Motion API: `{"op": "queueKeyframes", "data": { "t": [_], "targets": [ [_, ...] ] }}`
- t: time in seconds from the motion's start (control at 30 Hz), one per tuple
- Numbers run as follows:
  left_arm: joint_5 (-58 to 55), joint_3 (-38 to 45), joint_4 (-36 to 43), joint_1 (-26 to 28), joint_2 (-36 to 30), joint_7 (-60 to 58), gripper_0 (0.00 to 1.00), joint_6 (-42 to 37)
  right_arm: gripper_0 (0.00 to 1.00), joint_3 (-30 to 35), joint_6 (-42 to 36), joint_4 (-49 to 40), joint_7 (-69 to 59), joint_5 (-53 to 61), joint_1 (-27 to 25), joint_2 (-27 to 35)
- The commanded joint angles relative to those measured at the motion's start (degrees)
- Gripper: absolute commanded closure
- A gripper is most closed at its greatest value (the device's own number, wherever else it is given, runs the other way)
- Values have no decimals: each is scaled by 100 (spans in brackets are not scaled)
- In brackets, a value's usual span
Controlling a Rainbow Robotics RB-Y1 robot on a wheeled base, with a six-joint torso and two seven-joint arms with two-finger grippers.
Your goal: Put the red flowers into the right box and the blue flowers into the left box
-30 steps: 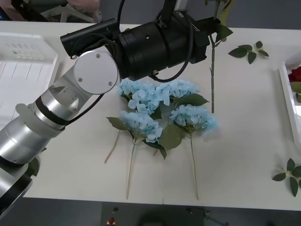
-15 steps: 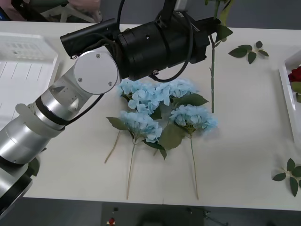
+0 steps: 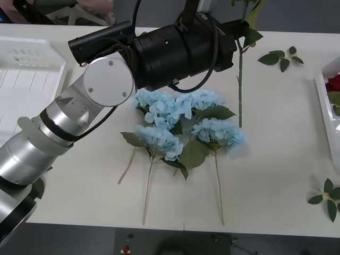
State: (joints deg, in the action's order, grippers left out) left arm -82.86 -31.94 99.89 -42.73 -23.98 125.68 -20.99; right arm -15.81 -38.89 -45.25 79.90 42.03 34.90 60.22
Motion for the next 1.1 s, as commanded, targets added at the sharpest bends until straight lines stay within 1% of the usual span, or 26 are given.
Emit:
{"op": "queueKeyframes", "data": {
  "t": [0.03, 0.1, 0.17, 0.2, 0.23, 0.3, 0.37, 0.4, 0.47, 0.5, 0.57, 0.6, 0.67, 0.7, 0.73, 0.77, 0.87, 0.97, 1.1],
  "targets": [
    [-2, 65, 92, -192, -10, 79, 100, 42, 29, 8, 66, -107, 211, 402, 157, 87],
    [-2, 65, 92, -192, -10, 79, 100, 42, 25, 16, -39, -239, 246, 675, 157, 87],
    [-2, 65, 92, -192, -10, 79, 100, 42, 20, 25, -285, -590, 307, 1096, 149, 95],
    [-2, 65, 92, -192, -10, 79, 100, 42, 18, 43, -356, -704, 325, 1193, 131, 113],
    [-2, 65, 92, -192, -10, 79, 100, 42, 16, 87, -470, -986, 351, 1413, 70, 139],
    [-2, 65, 92, -192, -10, 79, 100, 42, 15, 227, -619, -1487, 360, 1738, -71, 183],
    [-2, 65, 92, -192, -10, 79, 100, 42, 13, 429, -734, -2287, 386, 2125, -379, 306],
    [-2, 65, 92, -192, -10, 79, 100, 42, 13, 473, -734, -2497, 395, 2221, -449, 342],
    [-2, 65, 92, -192, -10, 79, 100, 42, 13, 632, -725, -3297, 413, 2617, -827, 526],
    [-2, 65, 92, -192, -10, 79, 100, 42, 13, 684, -725, -3491, 422, 2714, -932, 552],
    [-2, 65, 92, -192, -10, 79, 100, 42, 10, 983, -690, -4211, 483, 3056, -1345, 570],
    [-2, 65, 92, -192, -10, 79, 100, 42, 10, 1071, -646, -4378, 492, 3136, -1451, 552],
    [-2, 65, 92, -192, -10, 79, 100, 42, 10, 1475, -452, -5002, 545, 3619, -1908, 473],
    [-2, 65, 92, -192, -10, 79, 100, 42, 10, 1563, -426, -5143, 562, 3751, -2013, 438],
    [-2, 65, 92, -192, -10, 79, 100, 42, 10, 1774, -408, -5451, 606, 3944, -2224, 394],
    [-2, 65, 92, -192, -10, 79, 100, 42, 10, 2011, -400, -5741, 703, 4094, -2435, 315],
    [-2, 65, 92, -192, -10, 79, 100, 42, 10, 2442, -400, -6294, 1177, 4507, -2875, 43],
    [-2, 65, 92, -192, -10, 79, 100, 42, 10, 2504, -391, -6637, 1705, 5052, -3051, -151],
    [-2, 65, 92, -192, -10, 79, 100, 42, 10, 2424, -488, -6945, 2417, 5359, -3077, -362]
  ]
}}
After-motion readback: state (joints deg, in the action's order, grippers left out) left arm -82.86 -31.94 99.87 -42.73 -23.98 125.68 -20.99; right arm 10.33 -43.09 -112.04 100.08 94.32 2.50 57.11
